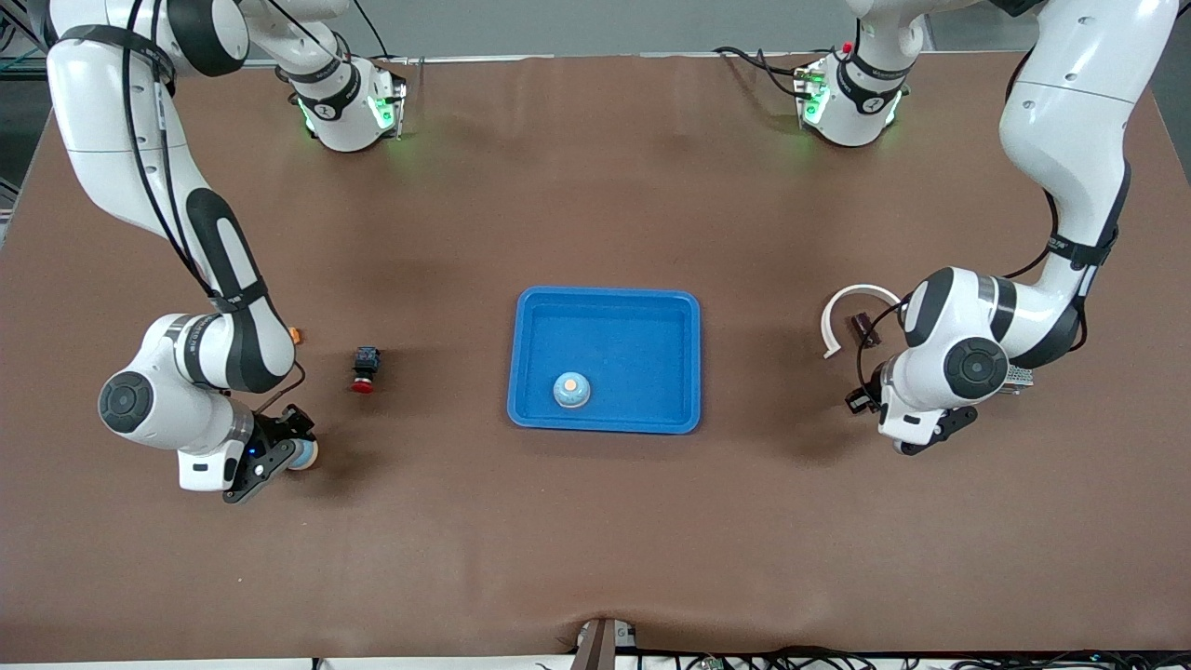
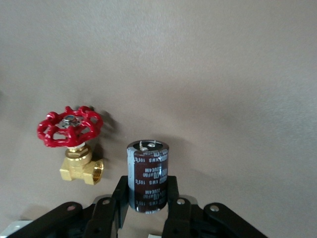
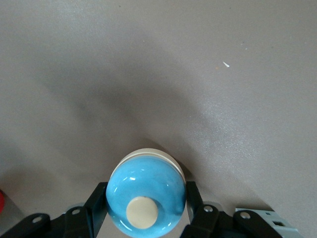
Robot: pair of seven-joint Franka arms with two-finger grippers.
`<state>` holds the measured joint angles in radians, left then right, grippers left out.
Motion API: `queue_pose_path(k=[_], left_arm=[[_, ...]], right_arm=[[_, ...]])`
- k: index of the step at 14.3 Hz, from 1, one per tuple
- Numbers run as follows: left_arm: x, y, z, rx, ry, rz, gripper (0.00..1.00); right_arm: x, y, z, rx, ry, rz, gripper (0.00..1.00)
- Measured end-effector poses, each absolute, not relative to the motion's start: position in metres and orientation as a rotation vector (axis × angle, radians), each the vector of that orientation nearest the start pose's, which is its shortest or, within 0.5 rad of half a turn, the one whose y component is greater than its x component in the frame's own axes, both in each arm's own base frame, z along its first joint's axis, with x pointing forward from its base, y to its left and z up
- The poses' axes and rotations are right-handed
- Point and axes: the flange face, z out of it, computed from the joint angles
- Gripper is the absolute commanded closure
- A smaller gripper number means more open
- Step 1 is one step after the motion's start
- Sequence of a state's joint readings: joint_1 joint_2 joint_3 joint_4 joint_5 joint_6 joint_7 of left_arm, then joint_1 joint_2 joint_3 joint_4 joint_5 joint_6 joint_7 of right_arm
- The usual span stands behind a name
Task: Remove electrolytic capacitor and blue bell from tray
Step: 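Lower and release the capacitor while the right gripper releases the bell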
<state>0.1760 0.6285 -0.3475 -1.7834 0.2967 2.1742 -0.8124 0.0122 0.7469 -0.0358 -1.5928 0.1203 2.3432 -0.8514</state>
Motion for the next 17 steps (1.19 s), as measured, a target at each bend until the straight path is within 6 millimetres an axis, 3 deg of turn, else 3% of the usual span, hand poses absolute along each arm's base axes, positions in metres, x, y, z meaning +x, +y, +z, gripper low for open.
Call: queue_pose_path(k=[6, 9, 10, 12, 17], left_arm=[[0.628, -0.085, 0.189, -2.939, -0.732, 0.257, 0.61], [0.628, -0.085, 0.188, -2.941, -0.733, 0.256, 0.24], [0.628, -0.085, 0.188, -2.941, -0.733, 0.255, 0.05], [0.629, -0.086, 0.188, -2.942, -0.732, 0.253, 0.00], [0.640, -0.092, 0.203, -2.957, -0.728, 0.211, 0.00]], right_arm=[[0.696, -0.011, 0.185, -2.863, -1.157, -0.044, 0.42], [0.696, -0.011, 0.182, -2.862, -1.160, -0.044, 0.39], [0.696, -0.011, 0.182, -2.862, -1.160, -0.044, 0.26], [0.696, -0.011, 0.182, -2.862, -1.160, -0.045, 0.00], [0.696, -0.011, 0.182, -2.856, -1.118, -0.063, 0.00]])
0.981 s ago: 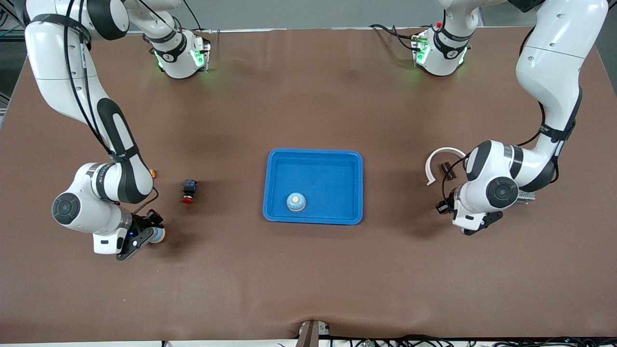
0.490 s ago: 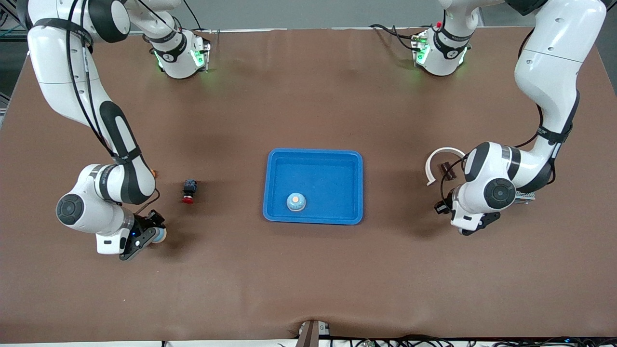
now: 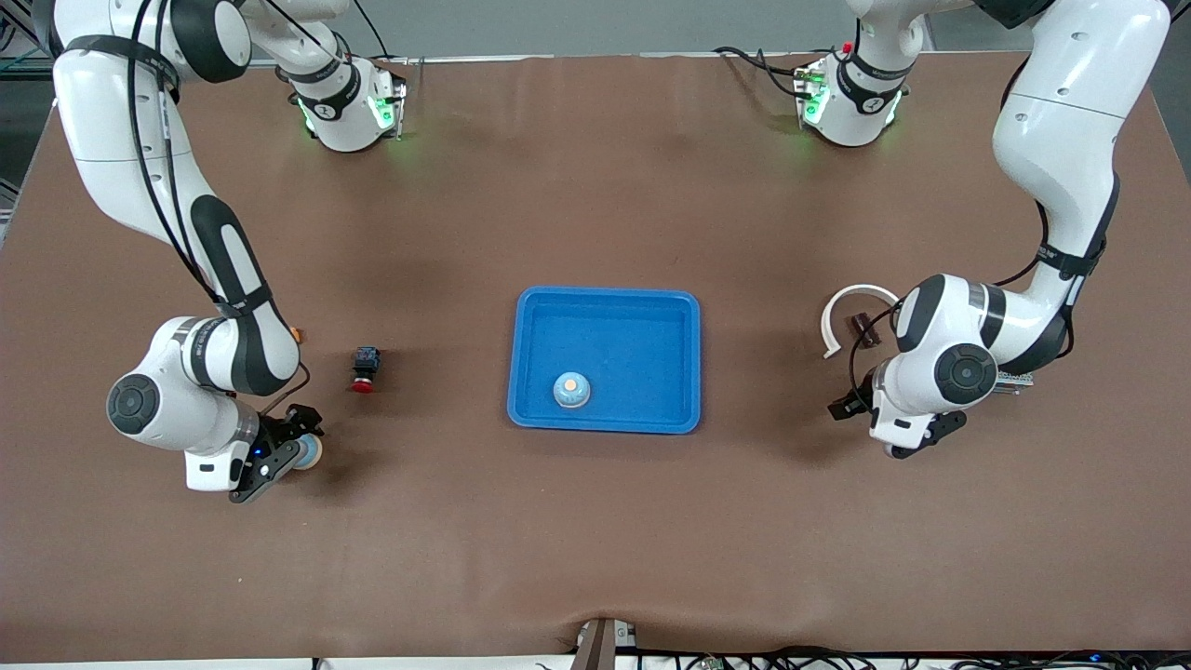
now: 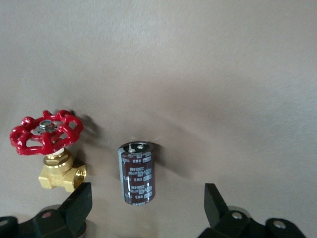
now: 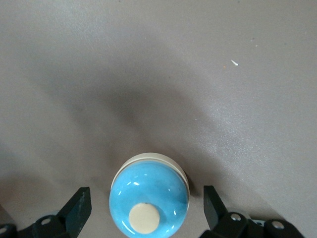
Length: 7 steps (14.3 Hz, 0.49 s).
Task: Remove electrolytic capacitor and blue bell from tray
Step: 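Lower and release the capacitor while the right gripper releases the bell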
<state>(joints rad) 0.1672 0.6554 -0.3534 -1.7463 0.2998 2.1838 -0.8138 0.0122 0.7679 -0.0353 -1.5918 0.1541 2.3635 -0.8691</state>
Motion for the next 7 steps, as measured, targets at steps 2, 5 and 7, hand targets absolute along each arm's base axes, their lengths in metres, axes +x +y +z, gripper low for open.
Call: queue_pose_path(k=[2, 5, 7], left_arm=[[0.647, -0.093, 0.215, -2.957, -0.731, 0.198, 0.00], [0.659, -0.095, 0.244, -2.942, -0.733, 0.194, 0.00], [0.666, -0.103, 0.270, -2.940, -0.723, 0.188, 0.00]], right_arm=[[0.698, -0.010, 0.185, -2.855, -1.117, -0.070, 0.00], [0.709, -0.005, 0.206, -2.828, -1.087, -0.050, 0.00], [0.719, -0.001, 0.233, -2.824, -1.030, -0.021, 0.00]])
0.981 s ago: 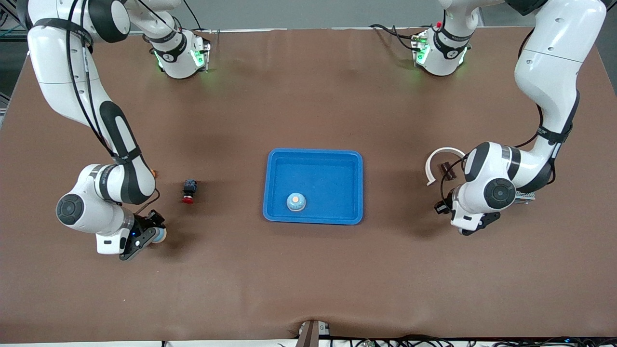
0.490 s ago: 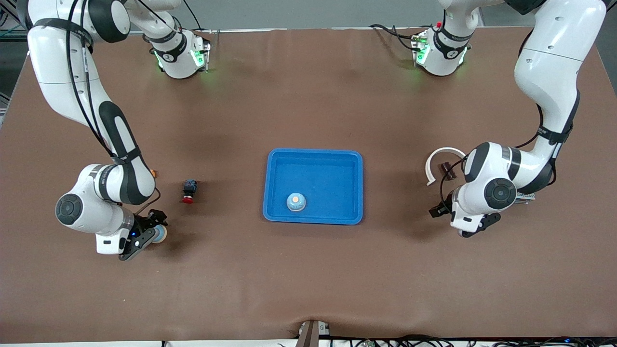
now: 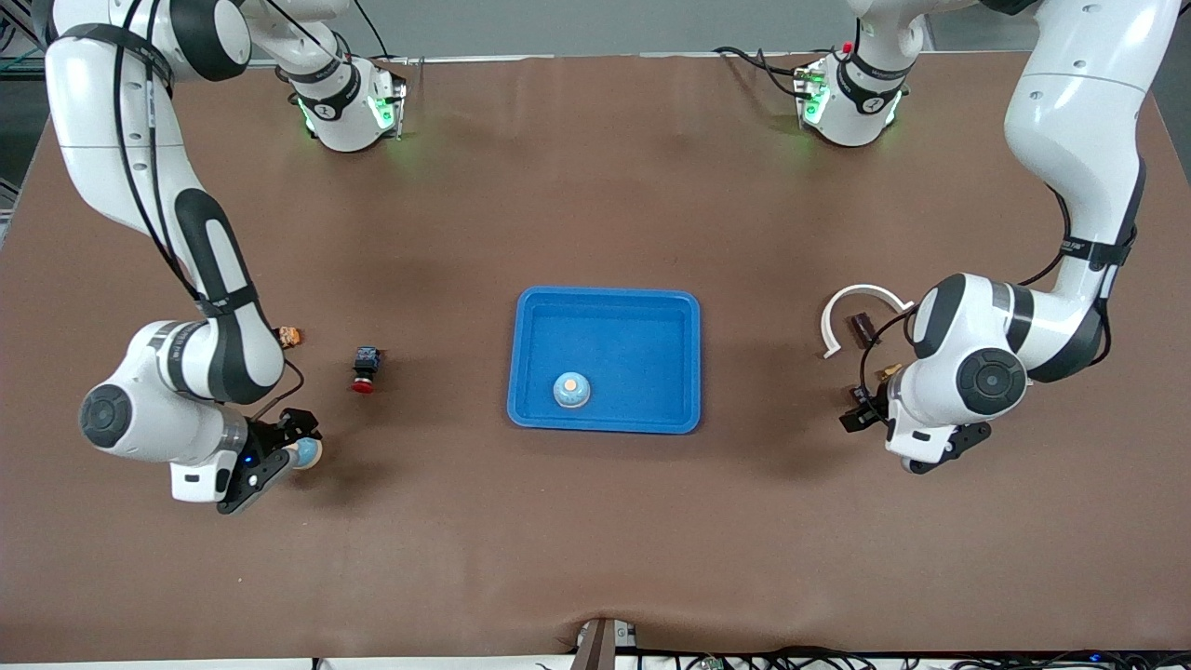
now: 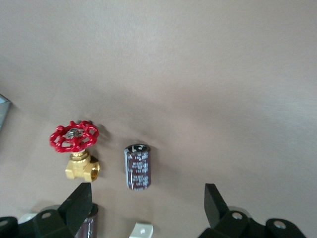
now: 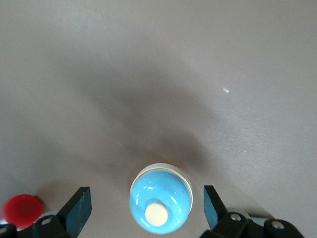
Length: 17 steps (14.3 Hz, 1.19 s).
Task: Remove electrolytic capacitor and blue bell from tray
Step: 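Lower and release the capacitor while the right gripper releases the bell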
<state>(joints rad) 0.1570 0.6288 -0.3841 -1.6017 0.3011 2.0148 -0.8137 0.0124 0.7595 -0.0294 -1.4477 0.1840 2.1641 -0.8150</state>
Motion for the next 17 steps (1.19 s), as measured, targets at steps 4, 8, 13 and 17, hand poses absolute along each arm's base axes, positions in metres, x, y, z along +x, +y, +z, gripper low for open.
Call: queue_pose_path(k=[4, 8, 13, 17], left_arm=[[0.677, -0.113, 0.322, -2.944, -0.685, 0.170, 0.00], [0.680, -0.105, 0.364, -2.984, -0.524, 0.111, 0.00], [0.676, -0.096, 0.403, -2.998, -0.377, 0.062, 0.00], [0.667, -0.095, 0.445, -2.985, -0.340, 0.012, 0.00]], right_arm=[[0.728, 0.015, 0.280, -2.852, -0.863, 0.012, 0.00], [0.728, 0.049, 0.317, -2.906, -0.646, 0.010, 0.00], [0.720, 0.111, 0.353, -2.952, -0.393, -0.010, 0.00], [0.708, 0.171, 0.360, -2.971, -0.152, 0.017, 0.00]])
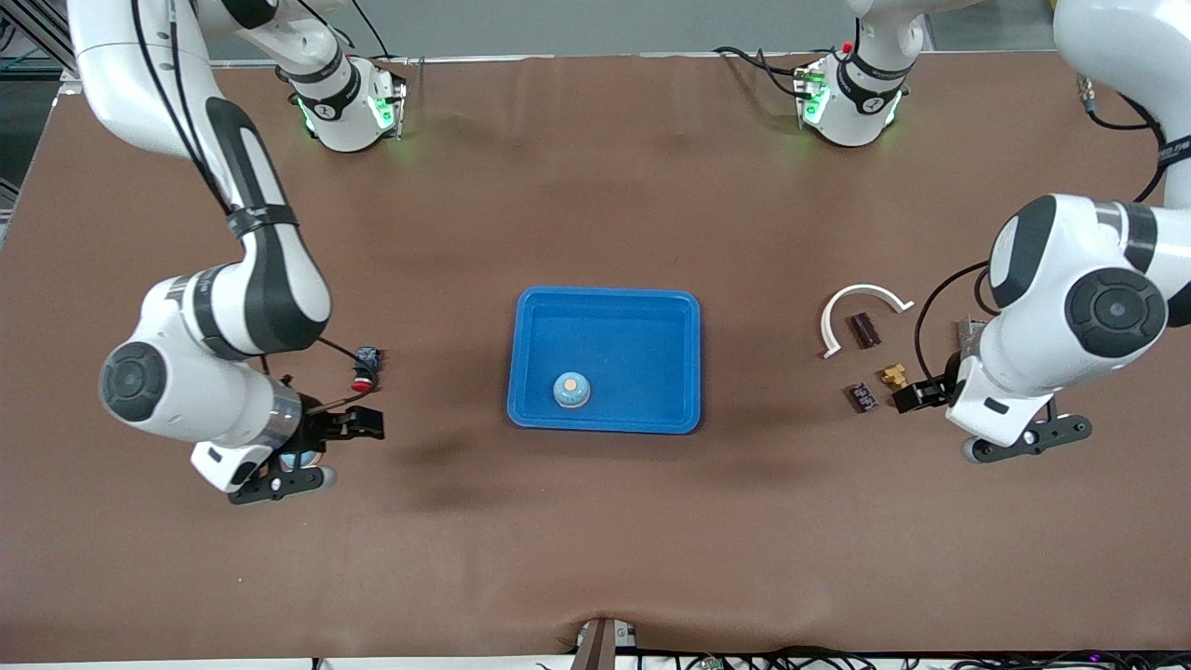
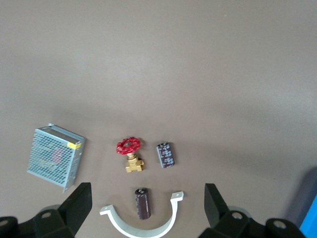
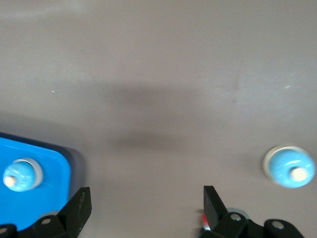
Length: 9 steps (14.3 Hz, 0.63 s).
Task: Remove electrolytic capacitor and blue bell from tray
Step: 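Lower and release the capacitor while the right gripper releases the bell, then reach the second bell with the right gripper while the left gripper withdraws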
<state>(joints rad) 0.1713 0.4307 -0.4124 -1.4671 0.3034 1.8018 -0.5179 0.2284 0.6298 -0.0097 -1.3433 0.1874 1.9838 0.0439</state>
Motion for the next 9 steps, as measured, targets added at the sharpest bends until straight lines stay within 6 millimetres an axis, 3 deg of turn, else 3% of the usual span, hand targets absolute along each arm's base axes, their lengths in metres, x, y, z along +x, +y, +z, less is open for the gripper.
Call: queue_pose_path(k=[6, 9], left_arm=[[0.644, -0.075, 0.516, -3.033, -0.350, -0.019, 0.00], [0.623, -0.074, 0.552, -3.042, -0.284, -0.005, 0.00]], right_arm=[[0.674, 0.278, 0.361, -2.977, 0.115, 0.066, 0.00], [0.661, 0.310, 0.363, -2.972, 0.202, 0.064, 0.00]])
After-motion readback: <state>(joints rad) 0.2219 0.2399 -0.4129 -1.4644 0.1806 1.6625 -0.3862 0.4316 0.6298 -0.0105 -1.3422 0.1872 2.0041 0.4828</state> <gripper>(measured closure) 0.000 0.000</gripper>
